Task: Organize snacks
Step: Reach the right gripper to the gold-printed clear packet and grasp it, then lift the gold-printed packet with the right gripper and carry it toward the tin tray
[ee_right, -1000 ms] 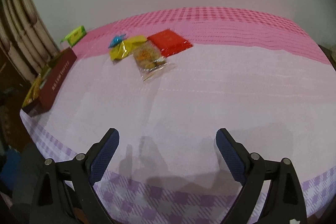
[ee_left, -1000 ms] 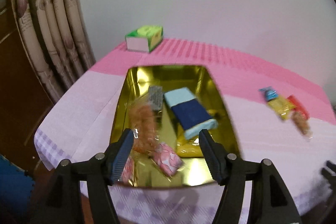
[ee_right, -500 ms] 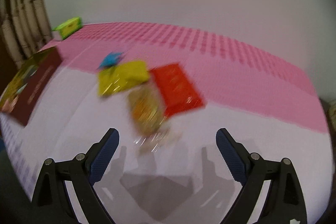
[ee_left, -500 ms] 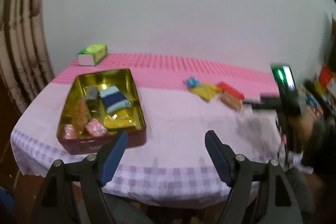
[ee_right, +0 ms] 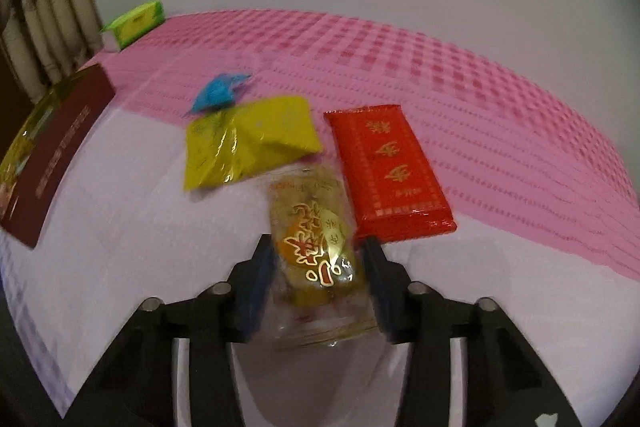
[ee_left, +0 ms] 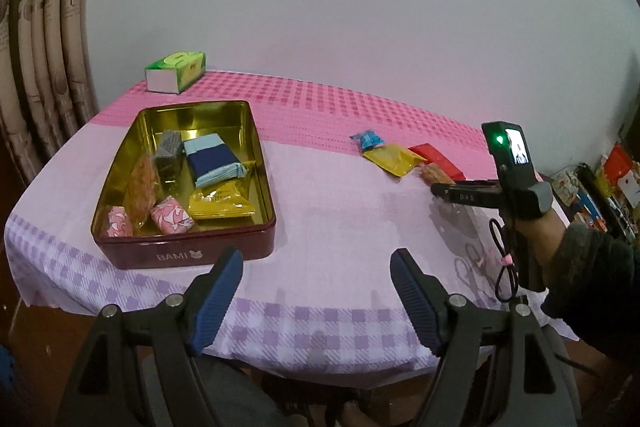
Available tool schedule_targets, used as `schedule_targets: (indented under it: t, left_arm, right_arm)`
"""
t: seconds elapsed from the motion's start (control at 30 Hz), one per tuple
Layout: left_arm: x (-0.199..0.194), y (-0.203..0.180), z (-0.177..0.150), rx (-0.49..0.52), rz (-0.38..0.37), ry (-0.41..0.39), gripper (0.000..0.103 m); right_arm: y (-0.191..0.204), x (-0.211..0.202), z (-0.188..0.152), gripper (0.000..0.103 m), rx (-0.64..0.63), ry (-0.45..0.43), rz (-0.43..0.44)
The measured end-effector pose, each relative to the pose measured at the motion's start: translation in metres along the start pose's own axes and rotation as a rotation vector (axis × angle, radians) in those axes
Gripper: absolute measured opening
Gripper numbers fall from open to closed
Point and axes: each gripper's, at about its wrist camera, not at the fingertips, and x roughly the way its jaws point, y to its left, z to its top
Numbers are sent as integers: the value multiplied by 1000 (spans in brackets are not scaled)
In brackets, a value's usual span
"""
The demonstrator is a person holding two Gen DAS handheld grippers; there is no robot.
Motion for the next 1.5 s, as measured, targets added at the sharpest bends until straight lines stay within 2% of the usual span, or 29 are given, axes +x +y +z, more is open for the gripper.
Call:
schedule_targets:
  t: [0.1, 0.23, 0.47, 0.63, 0.9, 1.2, 1.5]
  left_arm:
    - [-2, -1, 2, 4, 4, -15, 78]
    - [-1, -1, 1, -1, 16, -12, 78]
    - [-15, -2, -2, -17, 54, -43, 78]
    - [-29, 5, -3, -64, 71, -73, 78]
    - [-49, 33, -8, -192, 146, -90, 78]
    - [-51, 83, -13, -397, 239, -64, 78]
    - [-43, 107, -21, -500, 266, -17, 78]
  right_arm:
    - [4, -2, -1, 36, -31, -2, -25]
    - [6, -16, -10, 36, -43, -21, -78]
    - [-15, -64, -4, 36, 22, -79, -158]
    - [-12, -105, 8, 36, 20, -137, -198]
    - [10, -158, 28, 36, -9, -223, -234]
    - [54, -170, 46, 36, -85, -248, -247]
    - [111, -155, 60, 36, -164, -243, -218]
